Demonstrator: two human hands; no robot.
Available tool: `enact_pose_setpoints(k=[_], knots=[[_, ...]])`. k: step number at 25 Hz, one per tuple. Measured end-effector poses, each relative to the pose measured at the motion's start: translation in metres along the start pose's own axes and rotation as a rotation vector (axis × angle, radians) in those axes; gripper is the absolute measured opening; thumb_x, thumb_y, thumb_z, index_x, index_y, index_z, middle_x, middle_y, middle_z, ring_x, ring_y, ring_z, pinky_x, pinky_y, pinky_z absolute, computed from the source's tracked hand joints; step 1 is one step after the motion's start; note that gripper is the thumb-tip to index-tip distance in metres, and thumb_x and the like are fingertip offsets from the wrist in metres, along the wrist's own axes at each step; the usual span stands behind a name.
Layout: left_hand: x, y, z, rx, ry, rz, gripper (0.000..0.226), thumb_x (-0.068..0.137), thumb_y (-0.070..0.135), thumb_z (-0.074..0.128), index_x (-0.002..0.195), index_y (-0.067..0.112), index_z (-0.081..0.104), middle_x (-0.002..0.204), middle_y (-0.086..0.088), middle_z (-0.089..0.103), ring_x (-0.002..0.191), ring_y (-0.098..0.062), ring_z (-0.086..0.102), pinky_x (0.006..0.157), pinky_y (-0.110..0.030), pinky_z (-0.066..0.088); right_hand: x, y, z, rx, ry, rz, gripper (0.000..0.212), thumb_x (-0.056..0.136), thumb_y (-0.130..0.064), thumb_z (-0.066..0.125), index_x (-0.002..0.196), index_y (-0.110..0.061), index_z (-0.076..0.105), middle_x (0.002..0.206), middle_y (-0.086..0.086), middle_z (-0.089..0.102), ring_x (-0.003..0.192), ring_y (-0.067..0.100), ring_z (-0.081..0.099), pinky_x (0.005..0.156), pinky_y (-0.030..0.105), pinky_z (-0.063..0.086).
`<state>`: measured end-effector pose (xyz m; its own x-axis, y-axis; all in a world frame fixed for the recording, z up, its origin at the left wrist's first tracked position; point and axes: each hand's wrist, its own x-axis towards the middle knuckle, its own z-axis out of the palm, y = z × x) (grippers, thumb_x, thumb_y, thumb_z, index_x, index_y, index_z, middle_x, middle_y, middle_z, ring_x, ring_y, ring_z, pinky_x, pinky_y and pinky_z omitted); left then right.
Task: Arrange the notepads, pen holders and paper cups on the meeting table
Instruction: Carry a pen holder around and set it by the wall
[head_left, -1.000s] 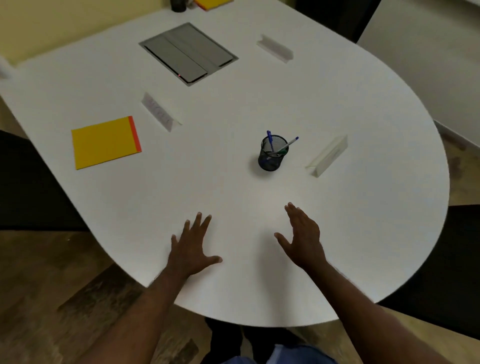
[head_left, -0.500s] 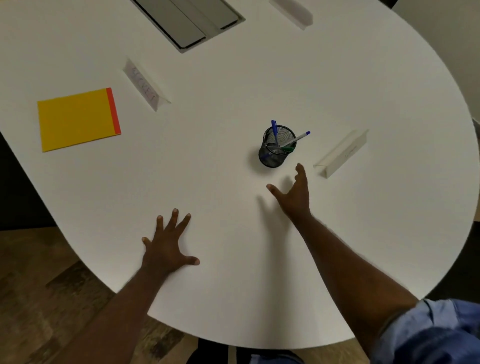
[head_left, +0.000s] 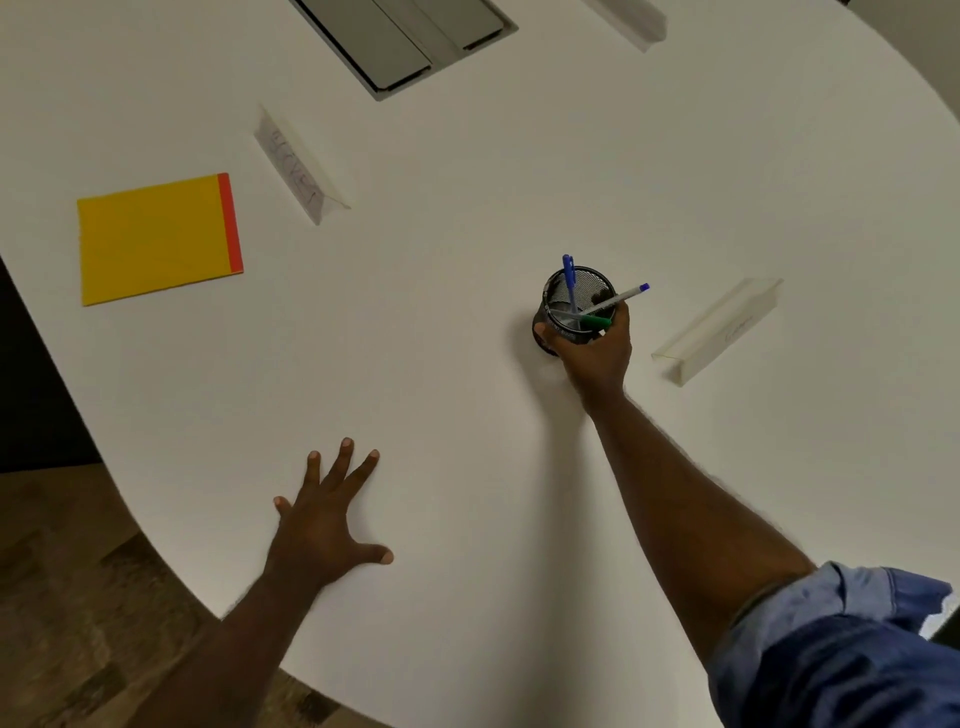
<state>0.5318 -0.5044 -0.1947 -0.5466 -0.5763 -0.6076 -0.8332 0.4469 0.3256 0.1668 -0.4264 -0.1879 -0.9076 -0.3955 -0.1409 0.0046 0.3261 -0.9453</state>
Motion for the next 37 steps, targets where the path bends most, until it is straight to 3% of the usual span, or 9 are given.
enact_pose_setpoints(k=[5,9,12,16,18,23,27,32,37], knots=[[0.001,-0.003,0.003,0.006,0.010,0.008,0.133,0.046,0.078,0.076,0.143,0.058,-0.013,0.152,0.029,-0.029,0.144,-0.014,-0.028,0.108,-0.073,0.008,-0.011,-0.001,-0.006,-0.014,-0.004,-0.041,0.070,0.054,-0.032,0.091,0.106,-0.051,0.049,0.101,-0.024,0.065,0.091,-0.010,0.062,0.079,0.015,0.053],[-0.001,0.003,-0.007,0.026,0.001,0.022,0.127,0.057,0.067,0.080,0.150,0.047,-0.005,0.156,0.021,-0.024,0.147,-0.018,-0.021,0.113,-0.068,0.010,-0.054,-0.009,-0.010,-0.056,-0.111,-0.115,0.074,0.054,-0.034,0.092,0.109,-0.058,0.048,0.107,-0.035,0.062,0.099,-0.011,0.060,0.078,0.005,0.047],[-0.017,-0.003,-0.015,-0.069,0.037,0.047,0.117,0.068,0.060,0.078,0.153,0.040,0.001,0.162,0.014,-0.013,0.151,-0.019,-0.005,0.120,-0.054,0.011,-0.104,-0.018,-0.001,-0.083,-0.235,-0.191,0.077,0.055,-0.030,0.092,0.114,-0.056,0.050,0.112,-0.035,0.061,0.104,-0.009,0.060,0.079,0.002,0.045],[-0.070,-0.036,-0.011,-0.400,0.222,0.080,0.108,0.066,0.061,0.079,0.149,0.045,0.011,0.160,0.019,0.007,0.149,-0.009,0.015,0.121,-0.037,0.020,-0.188,-0.029,0.030,-0.102,-0.421,-0.216,0.078,0.050,-0.036,0.089,0.118,-0.048,0.052,0.113,-0.026,0.065,0.106,-0.004,0.062,0.085,0.012,0.050],[-0.101,-0.058,-0.008,-0.566,0.298,0.066,0.104,0.063,0.058,0.082,0.143,0.051,0.016,0.158,0.021,0.018,0.145,-0.002,0.023,0.117,-0.023,0.023,-0.233,-0.034,0.052,-0.121,-0.563,-0.267,0.081,0.050,-0.037,0.088,0.122,-0.041,0.053,0.115,-0.023,0.065,0.107,-0.004,0.061,0.087,0.016,0.051],[-0.177,-0.141,-0.009,-0.807,0.465,0.021,0.103,0.051,0.059,0.088,0.136,0.063,0.030,0.146,0.031,0.035,0.133,0.019,0.030,0.097,0.004,0.026,-0.344,-0.065,0.128,-0.134,-0.850,-0.398,0.076,0.055,-0.032,0.089,0.120,-0.047,0.053,0.115,-0.024,0.065,0.105,-0.002,0.063,0.082,0.011,0.049],[-0.233,-0.222,-0.019,-0.865,0.573,0.020,0.103,0.048,0.053,0.091,0.130,0.071,0.030,0.140,0.032,0.044,0.130,0.015,0.039,0.103,-0.008,0.034,-0.436,-0.095,0.202,-0.087,-0.970,-0.460,0.077,0.059,-0.033,0.091,0.122,-0.052,0.050,0.117,-0.026,0.064,0.107,-0.003,0.062,0.085,0.012,0.050],[-0.287,-0.306,-0.054,-0.872,0.799,-0.012,0.088,0.057,0.031,0.089,0.128,0.059,0.044,0.121,0.032,0.062,0.114,0.007,0.059,0.090,-0.011,0.046,-0.519,-0.132,0.291,-0.029,-1.089,-0.528,0.081,0.056,-0.019,0.093,0.122,-0.045,0.054,0.116,-0.020,0.067,0.109,0.003,0.064,0.092,0.024,0.053],[-0.312,-0.371,-0.100,-0.920,1.000,-0.059,0.078,0.057,0.020,0.085,0.118,0.056,0.053,0.109,0.024,0.070,0.098,0.003,0.068,0.083,-0.018,0.053,-0.568,-0.172,0.373,0.003,-1.209,-0.580,0.076,0.056,-0.043,0.093,0.122,-0.038,0.056,0.116,-0.020,0.067,0.107,0.002,0.065,0.090,0.019,0.051]])
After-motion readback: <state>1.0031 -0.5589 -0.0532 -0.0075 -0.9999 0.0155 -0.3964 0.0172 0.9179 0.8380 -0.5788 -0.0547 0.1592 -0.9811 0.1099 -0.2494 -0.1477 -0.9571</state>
